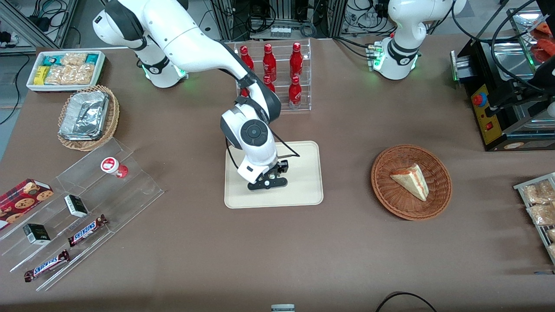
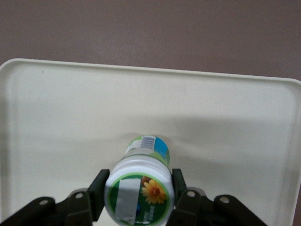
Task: Place green gum on tray
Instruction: 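Lower the tub onto the cream tray and open the right gripper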
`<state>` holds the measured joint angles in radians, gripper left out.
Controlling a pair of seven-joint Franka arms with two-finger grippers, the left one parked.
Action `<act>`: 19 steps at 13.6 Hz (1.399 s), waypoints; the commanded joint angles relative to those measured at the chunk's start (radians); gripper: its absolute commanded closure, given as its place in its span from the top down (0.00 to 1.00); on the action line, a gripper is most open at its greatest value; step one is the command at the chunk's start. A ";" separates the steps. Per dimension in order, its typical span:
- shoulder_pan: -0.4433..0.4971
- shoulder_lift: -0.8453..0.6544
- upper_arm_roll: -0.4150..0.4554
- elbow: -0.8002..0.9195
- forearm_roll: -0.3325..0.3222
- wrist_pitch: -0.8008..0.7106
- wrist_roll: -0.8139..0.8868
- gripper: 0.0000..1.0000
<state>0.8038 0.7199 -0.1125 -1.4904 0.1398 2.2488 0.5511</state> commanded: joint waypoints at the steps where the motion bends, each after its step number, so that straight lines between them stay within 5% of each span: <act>1: 0.009 0.021 -0.001 0.005 -0.012 0.037 0.010 0.00; 4: 0.012 0.035 -0.001 -0.002 -0.012 0.069 0.015 0.00; 5: 0.012 0.038 -0.001 -0.002 -0.012 0.069 0.013 0.14; 6: 0.012 0.041 -0.001 -0.002 -0.012 0.071 0.015 0.70; 7: 0.012 0.044 -0.001 -0.001 -0.012 0.072 0.015 1.00; 19: -0.002 -0.046 -0.001 0.001 -0.012 -0.060 -0.028 1.00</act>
<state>0.8057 0.7262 -0.1143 -1.4883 0.1395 2.2570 0.5394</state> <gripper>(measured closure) 0.000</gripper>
